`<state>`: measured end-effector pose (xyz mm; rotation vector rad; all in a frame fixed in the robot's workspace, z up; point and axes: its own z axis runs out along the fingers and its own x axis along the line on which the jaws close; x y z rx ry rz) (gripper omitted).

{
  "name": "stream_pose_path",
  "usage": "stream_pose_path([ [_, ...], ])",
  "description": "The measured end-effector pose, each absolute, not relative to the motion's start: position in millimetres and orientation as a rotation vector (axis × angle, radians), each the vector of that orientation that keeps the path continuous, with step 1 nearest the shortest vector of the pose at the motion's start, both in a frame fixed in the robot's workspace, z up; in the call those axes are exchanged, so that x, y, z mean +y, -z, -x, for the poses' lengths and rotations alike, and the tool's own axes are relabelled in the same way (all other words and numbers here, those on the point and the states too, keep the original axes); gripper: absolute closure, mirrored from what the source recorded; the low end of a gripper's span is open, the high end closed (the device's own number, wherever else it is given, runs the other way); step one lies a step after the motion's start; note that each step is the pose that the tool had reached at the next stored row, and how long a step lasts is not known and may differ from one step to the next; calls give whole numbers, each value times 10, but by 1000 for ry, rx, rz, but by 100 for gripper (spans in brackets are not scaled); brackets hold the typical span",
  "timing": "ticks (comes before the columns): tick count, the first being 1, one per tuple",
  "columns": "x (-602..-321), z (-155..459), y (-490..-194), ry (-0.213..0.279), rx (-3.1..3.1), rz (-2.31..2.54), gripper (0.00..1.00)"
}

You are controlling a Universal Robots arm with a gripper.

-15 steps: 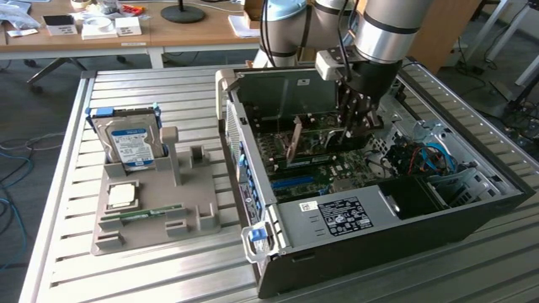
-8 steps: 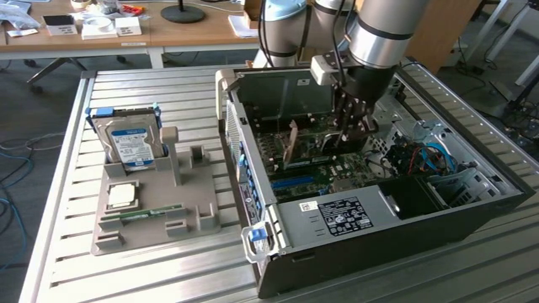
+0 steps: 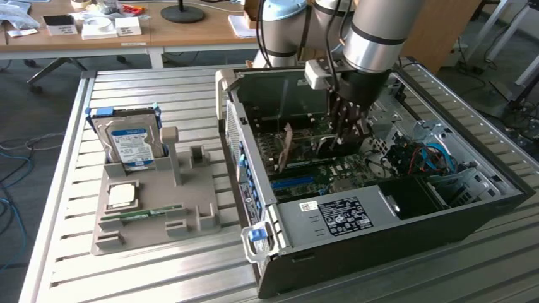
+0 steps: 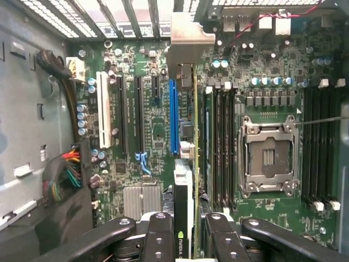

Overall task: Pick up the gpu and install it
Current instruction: 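Insert the gpu into the slot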

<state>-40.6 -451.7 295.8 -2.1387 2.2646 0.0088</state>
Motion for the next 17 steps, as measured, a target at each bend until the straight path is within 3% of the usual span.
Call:
stream_pose_path([
  [17, -4533, 527, -2846, -9, 2266, 2137, 73],
])
